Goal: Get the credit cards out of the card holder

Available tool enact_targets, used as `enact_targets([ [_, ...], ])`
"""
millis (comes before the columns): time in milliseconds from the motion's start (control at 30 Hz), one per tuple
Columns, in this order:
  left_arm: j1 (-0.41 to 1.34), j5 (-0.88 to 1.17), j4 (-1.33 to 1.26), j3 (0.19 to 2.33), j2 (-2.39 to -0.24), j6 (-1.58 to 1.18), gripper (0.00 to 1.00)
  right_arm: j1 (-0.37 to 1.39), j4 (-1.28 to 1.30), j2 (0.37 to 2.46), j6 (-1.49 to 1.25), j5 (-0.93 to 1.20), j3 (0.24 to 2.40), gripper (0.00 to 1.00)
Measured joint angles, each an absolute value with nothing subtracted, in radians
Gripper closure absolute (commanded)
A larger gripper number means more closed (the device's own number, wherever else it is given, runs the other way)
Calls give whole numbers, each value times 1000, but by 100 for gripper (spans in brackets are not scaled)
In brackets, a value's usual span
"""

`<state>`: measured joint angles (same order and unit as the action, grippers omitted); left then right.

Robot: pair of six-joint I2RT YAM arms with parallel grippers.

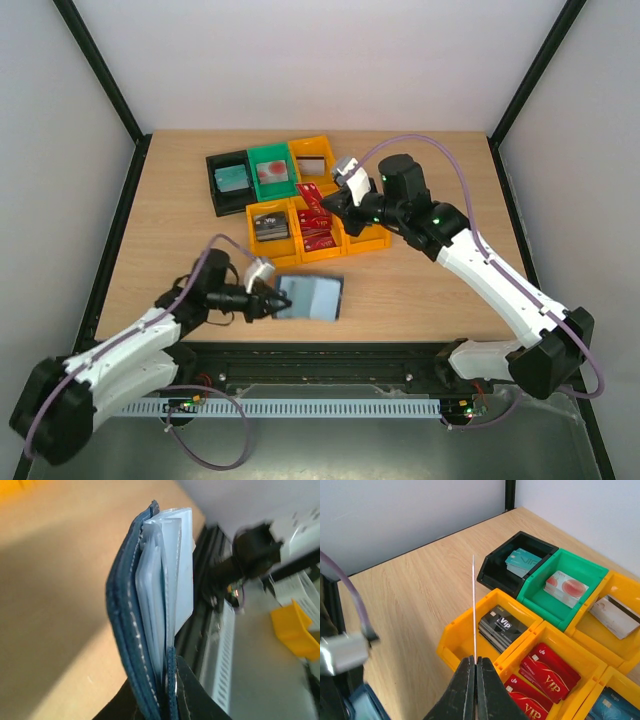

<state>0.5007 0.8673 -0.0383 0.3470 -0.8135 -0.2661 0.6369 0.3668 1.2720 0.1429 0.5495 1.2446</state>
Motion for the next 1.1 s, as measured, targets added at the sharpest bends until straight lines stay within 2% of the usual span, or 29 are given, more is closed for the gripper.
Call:
enact_targets([
  [67,571,865,-67,302,-902,-326,98,637,379,1266,142,555,1245,98],
  [333,627,762,-102,260,-1064,-432,97,637,387,1179,144,584,1198,98],
  [433,686,718,-97,250,-1113,-450,84,637,388,1179,148,591,1197,98],
  [467,695,702,-92,248,-1124,-456,76,637,389,1179,149,593,1197,98],
  [567,698,624,-68,249,-1131,-460,44,637,388,1180,150,600,1192,98],
  [667,697,543,-36,258,-1117,-453,27,637,388,1181,150,606,1180,98],
  [833,696,455,21,281,-1053,-426,13,637,389,1207,152,615,1180,98],
  [1100,607,486,104,363,-733,-251,10,637,423,1251,168,654,1184,98],
])
